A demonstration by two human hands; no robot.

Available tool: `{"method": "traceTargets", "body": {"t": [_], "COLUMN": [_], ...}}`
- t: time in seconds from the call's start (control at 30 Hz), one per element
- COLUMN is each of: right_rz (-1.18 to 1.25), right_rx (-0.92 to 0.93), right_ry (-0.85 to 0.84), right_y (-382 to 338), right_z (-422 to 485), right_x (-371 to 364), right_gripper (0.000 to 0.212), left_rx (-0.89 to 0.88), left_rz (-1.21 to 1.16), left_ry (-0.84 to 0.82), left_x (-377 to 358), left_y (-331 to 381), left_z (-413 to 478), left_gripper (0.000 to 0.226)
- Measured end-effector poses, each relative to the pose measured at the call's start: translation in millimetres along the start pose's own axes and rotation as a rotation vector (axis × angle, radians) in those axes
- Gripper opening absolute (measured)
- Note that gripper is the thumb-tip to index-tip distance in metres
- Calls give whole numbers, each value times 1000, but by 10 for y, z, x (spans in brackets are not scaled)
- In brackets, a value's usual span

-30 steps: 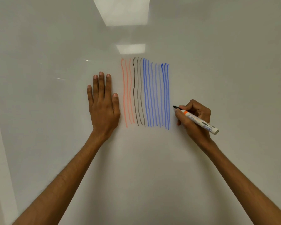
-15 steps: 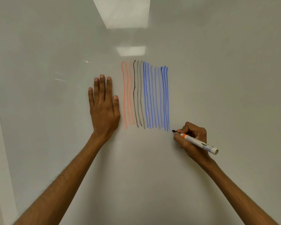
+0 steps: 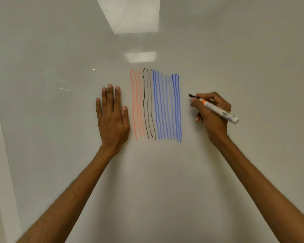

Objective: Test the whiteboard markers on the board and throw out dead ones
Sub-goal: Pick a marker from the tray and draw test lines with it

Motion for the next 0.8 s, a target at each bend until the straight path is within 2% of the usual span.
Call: {"method": "traceTargets", "body": {"t": [0.23, 0.53, 0.8], "right_rz": [19, -33, -85], "right_rx": [2, 48, -68], "right_ry": [-5, -73, -82], "right_y": [5, 22, 161], "right_z": [444, 301, -148], "right_x": [-163, -125, 96], "right_gripper": [21, 9, 8], "left_rx": [-5, -7, -7], "left_rz": [-5, -8, -9], "left_ry": [2, 7, 18], "left_x": [-3, 2, 17], "left_y": [-7, -3, 5], "left_z": [1, -9, -20], "left_gripper": [58, 57, 57]}}
Point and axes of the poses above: each hand's wrist, its own z-axis towards the middle knuckle, its own x-axis out of the back of the hand, y = z × x, the point moved 10 cm from there along z, towards the middle knuckle, and after that the axes turned 13 degrees about x, right-handed, at the moved point
